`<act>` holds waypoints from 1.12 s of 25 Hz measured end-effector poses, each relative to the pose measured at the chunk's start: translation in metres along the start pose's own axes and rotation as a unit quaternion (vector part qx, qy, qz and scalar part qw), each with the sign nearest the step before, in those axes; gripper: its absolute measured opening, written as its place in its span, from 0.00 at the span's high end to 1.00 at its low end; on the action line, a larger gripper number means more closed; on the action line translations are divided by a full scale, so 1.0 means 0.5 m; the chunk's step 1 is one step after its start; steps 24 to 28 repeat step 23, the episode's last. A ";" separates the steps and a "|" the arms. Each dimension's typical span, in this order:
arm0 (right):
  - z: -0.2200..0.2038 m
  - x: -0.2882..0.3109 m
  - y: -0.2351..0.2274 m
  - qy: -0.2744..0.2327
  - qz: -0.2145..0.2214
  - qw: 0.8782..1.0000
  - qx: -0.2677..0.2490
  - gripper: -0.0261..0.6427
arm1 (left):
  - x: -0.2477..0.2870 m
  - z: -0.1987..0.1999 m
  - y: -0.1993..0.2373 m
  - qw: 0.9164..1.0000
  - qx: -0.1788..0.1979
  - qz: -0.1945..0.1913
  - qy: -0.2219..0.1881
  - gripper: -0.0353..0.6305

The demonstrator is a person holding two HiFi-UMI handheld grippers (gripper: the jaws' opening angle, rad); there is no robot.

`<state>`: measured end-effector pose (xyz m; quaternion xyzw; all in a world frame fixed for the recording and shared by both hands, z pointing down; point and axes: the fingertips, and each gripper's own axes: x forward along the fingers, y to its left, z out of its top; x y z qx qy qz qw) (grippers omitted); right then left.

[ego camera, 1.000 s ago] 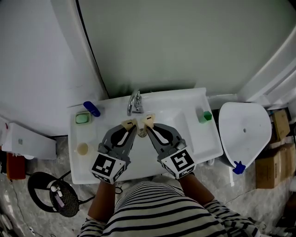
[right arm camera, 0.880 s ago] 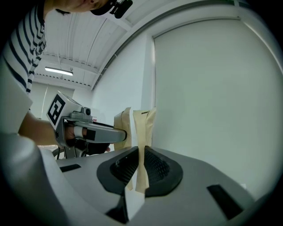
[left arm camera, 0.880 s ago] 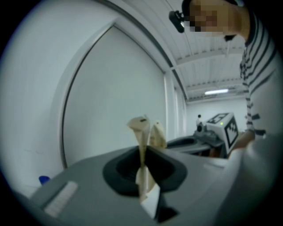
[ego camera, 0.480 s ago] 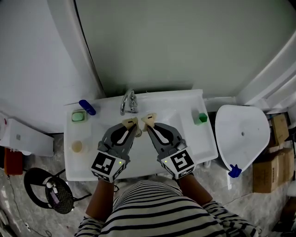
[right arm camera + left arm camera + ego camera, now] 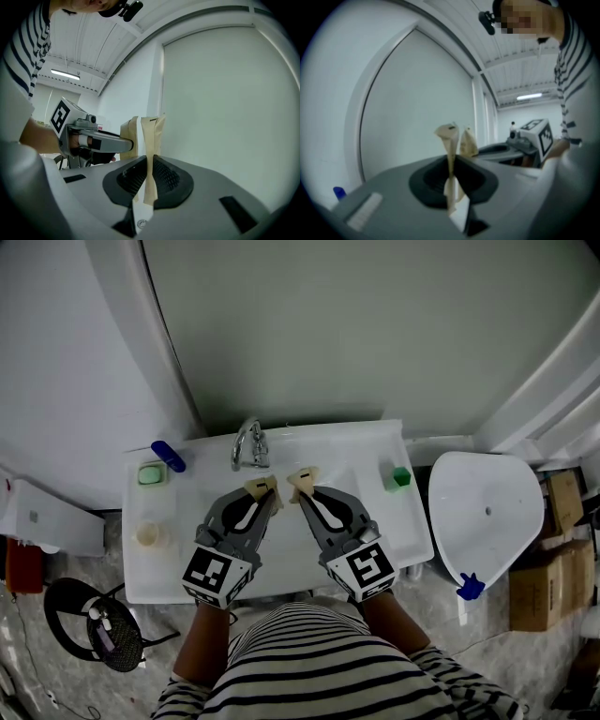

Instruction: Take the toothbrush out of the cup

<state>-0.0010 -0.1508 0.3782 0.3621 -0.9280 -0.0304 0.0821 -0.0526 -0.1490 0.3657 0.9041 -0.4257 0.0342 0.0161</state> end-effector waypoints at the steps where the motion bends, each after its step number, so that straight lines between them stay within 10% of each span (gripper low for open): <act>1: -0.001 -0.003 -0.003 0.000 -0.001 1.000 -0.001 0.91 | 0.002 0.000 -0.003 1.000 0.000 0.000 -0.001 0.89; 28: 0.019 -0.082 -0.043 -0.013 -0.014 1.000 -0.006 0.91 | 0.029 0.032 -0.078 1.000 0.010 -0.016 -0.011 0.89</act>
